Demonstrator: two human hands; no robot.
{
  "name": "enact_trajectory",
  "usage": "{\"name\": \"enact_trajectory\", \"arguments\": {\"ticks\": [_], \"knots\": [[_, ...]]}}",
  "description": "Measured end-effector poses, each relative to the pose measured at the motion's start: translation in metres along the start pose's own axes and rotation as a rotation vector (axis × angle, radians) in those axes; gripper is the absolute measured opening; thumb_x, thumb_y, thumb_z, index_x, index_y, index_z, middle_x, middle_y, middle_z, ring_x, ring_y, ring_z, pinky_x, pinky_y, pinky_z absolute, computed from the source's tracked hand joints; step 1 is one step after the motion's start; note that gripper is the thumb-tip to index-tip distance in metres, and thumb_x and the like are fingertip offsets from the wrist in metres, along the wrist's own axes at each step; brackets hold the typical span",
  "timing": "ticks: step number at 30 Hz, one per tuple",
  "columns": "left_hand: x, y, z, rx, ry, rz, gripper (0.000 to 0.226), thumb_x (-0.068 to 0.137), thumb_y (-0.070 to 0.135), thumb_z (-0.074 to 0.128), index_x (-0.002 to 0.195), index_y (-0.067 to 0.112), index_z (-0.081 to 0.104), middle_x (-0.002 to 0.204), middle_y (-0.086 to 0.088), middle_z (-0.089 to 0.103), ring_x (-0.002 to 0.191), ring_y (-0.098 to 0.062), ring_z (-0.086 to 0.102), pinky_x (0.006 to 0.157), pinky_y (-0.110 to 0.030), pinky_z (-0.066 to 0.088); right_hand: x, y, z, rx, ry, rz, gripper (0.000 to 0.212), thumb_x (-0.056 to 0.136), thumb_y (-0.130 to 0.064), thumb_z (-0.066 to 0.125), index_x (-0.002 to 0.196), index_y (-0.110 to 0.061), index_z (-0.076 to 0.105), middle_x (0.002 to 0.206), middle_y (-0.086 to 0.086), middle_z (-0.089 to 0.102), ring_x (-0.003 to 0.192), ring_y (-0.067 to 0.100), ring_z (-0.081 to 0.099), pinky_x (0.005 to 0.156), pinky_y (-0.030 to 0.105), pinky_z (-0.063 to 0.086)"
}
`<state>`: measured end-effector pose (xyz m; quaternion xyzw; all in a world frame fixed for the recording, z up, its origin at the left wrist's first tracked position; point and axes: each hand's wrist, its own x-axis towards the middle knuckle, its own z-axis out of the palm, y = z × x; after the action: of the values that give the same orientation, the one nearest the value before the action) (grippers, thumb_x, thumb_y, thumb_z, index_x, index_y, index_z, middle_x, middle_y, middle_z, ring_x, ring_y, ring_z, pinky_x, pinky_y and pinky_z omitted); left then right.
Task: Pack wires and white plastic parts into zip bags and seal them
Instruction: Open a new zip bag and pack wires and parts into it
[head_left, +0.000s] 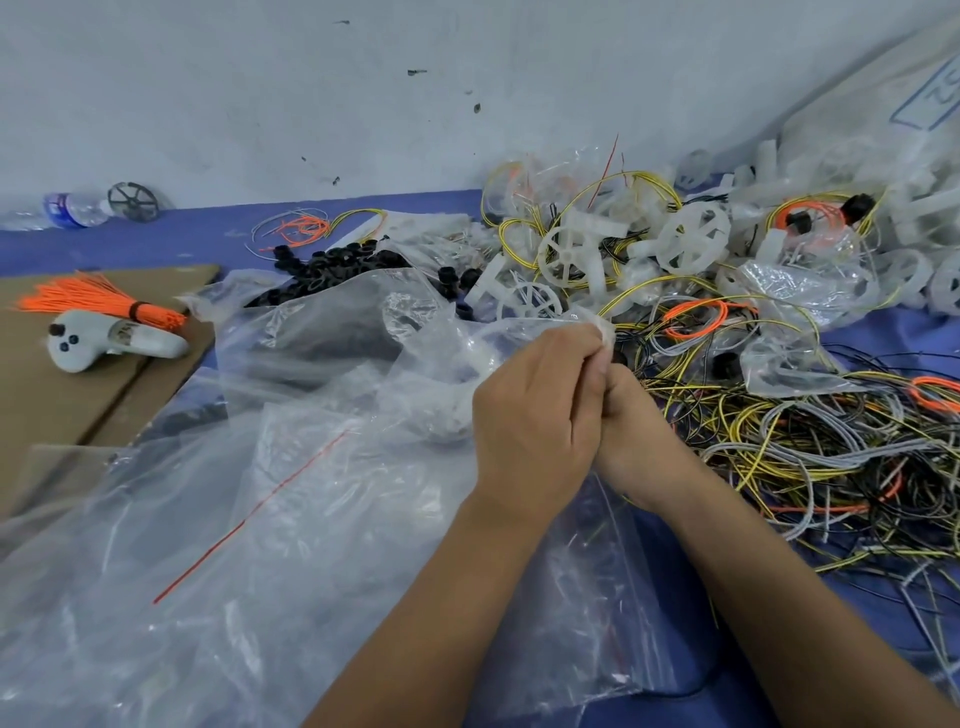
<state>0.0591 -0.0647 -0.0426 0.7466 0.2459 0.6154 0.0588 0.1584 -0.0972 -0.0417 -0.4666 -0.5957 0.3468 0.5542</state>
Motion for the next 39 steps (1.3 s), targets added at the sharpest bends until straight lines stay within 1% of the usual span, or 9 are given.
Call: {"name": "enact_trajectory", "arguments": {"ticks": [5,11,14,19,24,30,33,37,39], "knots": [[0.0,0.0,0.001,-0.037,-0.054,-0.004,0.012,0.099,0.008,0.06,0.096,0.002,0.07,0.091,-0.004,0.071,0.078,-0.018,0.064,0.068,-0.031,0.05,0.004,0.009,-0.004,-0.632,0.235,-0.025,0.031,0.086,0.004,0.061,0.059,-0.009,0.053,0.052,0.0,0.052,0.056,0.009,0.043,0.048,0.022,0.038],[-0.001,0.001,0.003,-0.061,-0.101,-0.022,0.007,0.099,0.005,0.062,0.096,0.002,0.068,0.09,-0.005,0.068,0.08,-0.019,0.06,0.072,-0.024,0.045,-0.001,0.003,0.005,-0.047,0.101,0.018,0.017,0.094,-0.005,0.052,0.083,-0.017,0.055,0.08,0.002,0.058,0.081,0.011,0.055,0.073,0.032,0.05],[-0.001,0.0,0.003,-0.079,-0.09,-0.021,0.006,0.099,0.002,0.063,0.096,0.001,0.068,0.091,-0.004,0.068,0.082,-0.018,0.061,0.076,-0.022,0.045,-0.005,0.005,0.007,-0.052,-0.004,0.023,0.025,0.103,0.005,0.044,0.1,-0.017,0.053,0.093,-0.003,0.061,0.085,-0.006,0.059,0.08,0.012,0.051],[0.0,0.0,0.001,-0.083,-0.085,-0.026,0.014,0.101,0.008,0.057,0.096,0.0,0.068,0.093,-0.005,0.07,0.083,-0.017,0.062,0.078,-0.017,0.044,0.004,0.013,-0.002,-0.3,0.212,-0.017,0.038,0.097,0.008,0.051,0.07,-0.018,0.057,0.063,-0.013,0.057,0.063,-0.004,0.05,0.057,0.022,0.045],[-0.001,-0.001,0.002,-0.09,-0.059,-0.071,0.005,0.095,-0.001,0.066,0.095,0.001,0.07,0.091,-0.004,0.072,0.083,-0.016,0.063,0.077,-0.02,0.047,-0.002,0.017,0.008,-0.396,-0.11,-0.103,0.035,0.095,0.008,0.048,0.11,-0.023,0.055,0.105,-0.017,0.055,0.094,-0.028,0.051,0.085,-0.002,0.039],[0.001,-0.007,0.0,-0.135,-0.023,-0.209,0.017,0.102,0.022,0.059,0.094,0.01,0.069,0.083,0.007,0.07,0.075,-0.006,0.064,0.069,-0.019,0.049,0.01,0.024,0.003,-0.459,0.052,-0.094,0.02,0.085,-0.002,0.051,0.071,-0.011,0.062,0.069,0.008,0.067,0.061,0.022,0.059,0.058,0.051,0.054],[0.0,-0.009,0.002,-0.136,-0.03,-0.213,0.014,0.102,0.023,0.059,0.095,0.014,0.067,0.084,0.01,0.069,0.076,-0.003,0.064,0.069,-0.018,0.049,0.012,0.028,0.003,-0.447,0.055,-0.08,0.016,0.083,-0.012,0.048,0.078,-0.012,0.064,0.071,0.007,0.067,0.065,0.016,0.059,0.06,0.054,0.053],[-0.002,-0.011,0.004,-0.152,-0.028,-0.212,0.011,0.103,0.026,0.059,0.097,0.021,0.066,0.089,0.012,0.07,0.081,0.0,0.066,0.072,-0.019,0.05,0.006,0.017,0.018,-0.361,-0.17,-0.125,0.039,0.093,-0.015,0.041,0.096,-0.049,0.059,0.099,-0.031,0.062,0.098,-0.007,0.06,0.087,0.016,0.05],[-0.002,-0.012,0.004,-0.135,-0.008,-0.222,0.011,0.102,0.025,0.059,0.097,0.02,0.067,0.088,0.013,0.069,0.08,0.001,0.065,0.071,-0.016,0.049,0.007,0.016,0.018,-0.374,-0.144,-0.123,0.035,0.094,-0.01,0.045,0.092,-0.041,0.061,0.094,-0.025,0.065,0.092,-0.004,0.062,0.081,0.019,0.053]]}}
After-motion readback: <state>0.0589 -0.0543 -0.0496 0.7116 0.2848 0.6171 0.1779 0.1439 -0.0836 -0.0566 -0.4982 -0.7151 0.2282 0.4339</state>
